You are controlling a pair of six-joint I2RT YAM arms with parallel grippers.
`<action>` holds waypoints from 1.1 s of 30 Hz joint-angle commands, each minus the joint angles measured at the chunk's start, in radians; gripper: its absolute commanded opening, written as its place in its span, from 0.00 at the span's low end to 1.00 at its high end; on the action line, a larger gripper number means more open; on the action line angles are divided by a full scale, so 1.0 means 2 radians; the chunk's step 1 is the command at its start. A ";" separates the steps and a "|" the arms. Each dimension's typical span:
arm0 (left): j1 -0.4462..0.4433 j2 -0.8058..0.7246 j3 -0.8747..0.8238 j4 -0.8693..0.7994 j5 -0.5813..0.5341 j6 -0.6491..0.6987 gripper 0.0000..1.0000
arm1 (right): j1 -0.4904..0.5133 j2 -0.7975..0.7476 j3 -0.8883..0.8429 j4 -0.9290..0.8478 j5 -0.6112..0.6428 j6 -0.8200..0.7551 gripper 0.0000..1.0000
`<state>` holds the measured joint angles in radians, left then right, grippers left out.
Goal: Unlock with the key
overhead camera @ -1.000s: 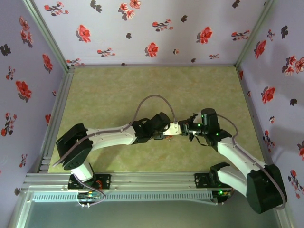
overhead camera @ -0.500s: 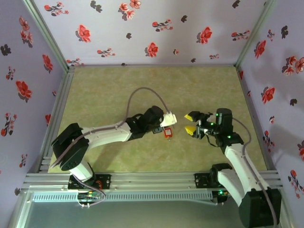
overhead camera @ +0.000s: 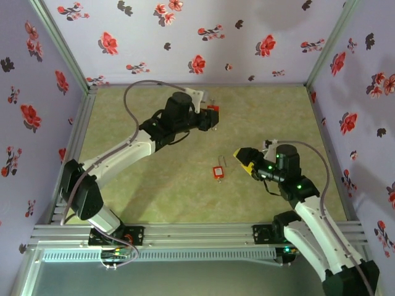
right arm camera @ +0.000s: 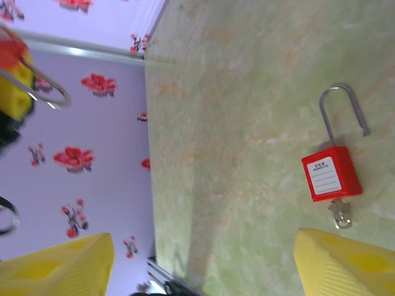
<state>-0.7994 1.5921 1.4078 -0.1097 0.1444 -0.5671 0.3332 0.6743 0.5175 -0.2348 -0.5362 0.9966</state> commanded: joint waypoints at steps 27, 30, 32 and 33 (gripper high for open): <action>-0.026 0.019 0.034 -0.087 0.009 -0.119 0.00 | 0.112 0.196 0.095 0.118 0.105 -0.143 0.08; -0.014 0.017 0.044 -0.088 0.009 -0.121 0.00 | 0.138 0.194 0.073 0.100 0.122 -0.139 0.00; -0.002 0.012 0.048 -0.086 0.009 -0.125 0.00 | 0.155 0.188 0.048 0.106 0.129 -0.129 0.00; 0.005 0.009 0.048 -0.085 0.009 -0.129 0.00 | 0.165 0.181 0.032 0.116 0.133 -0.120 0.00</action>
<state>-0.8314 1.6451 1.4357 -0.3458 0.1665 -0.7929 0.6235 1.0466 0.6617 0.0376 -0.3153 0.7029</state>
